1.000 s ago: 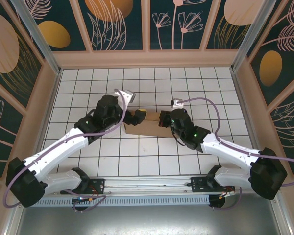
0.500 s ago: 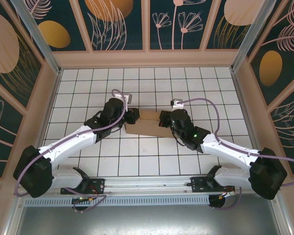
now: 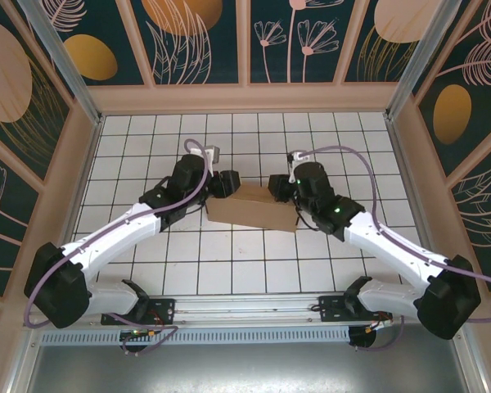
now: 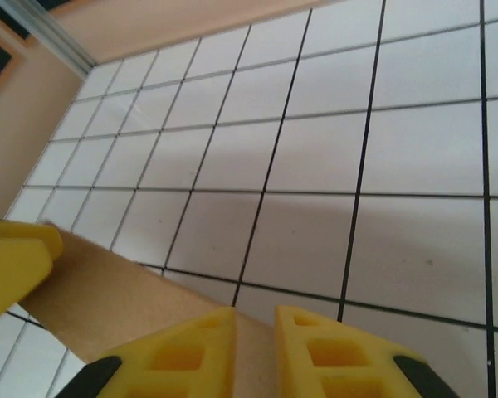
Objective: Fold the paper box
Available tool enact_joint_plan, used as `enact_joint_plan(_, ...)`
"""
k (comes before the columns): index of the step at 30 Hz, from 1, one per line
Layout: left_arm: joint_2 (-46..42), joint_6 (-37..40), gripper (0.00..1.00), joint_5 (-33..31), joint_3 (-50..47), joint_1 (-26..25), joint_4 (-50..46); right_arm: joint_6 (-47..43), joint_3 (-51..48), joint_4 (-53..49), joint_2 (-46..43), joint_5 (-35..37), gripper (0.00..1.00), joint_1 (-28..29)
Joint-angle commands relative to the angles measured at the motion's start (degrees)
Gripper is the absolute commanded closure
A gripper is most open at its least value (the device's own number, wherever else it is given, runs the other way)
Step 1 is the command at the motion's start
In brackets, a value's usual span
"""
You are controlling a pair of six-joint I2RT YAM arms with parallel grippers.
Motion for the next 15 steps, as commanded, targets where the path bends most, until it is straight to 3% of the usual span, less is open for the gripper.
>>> enact_joint_plan(1, 0.3, 3.6, 0.36, -1.0, 5.4, 0.2, -1.9, -3.9, 4.1, -4.2, -0.7, -4.9, 0.74, -2.0)
enact_joint_plan(3, -0.7, 5.8, 0.28, -1.0, 7.1, 0.1, -1.8, -5.1, 6.0, -5.6, -1.1, -5.6, 0.72, -3.1)
enact_joint_plan(7, -3.7, 13.0, 0.23, -2.0, 8.1, 0.2, -1.8, -10.1, 8.4, -8.4, -3.2, -7.4, 0.66, -4.6)
enact_joint_plan(9, -6.2, 18.6, 0.21, -2.2, 7.2, 0.2, -1.3, -12.6, 10.4, -11.1, -4.1, -6.9, 0.59, -5.1)
enact_joint_plan(15, -11.5, 42.3, 0.24, -6.3, 3.5, 0.2, -2.2, -26.6, 13.5, -16.0, -3.8, -7.5, 0.65, -5.7)
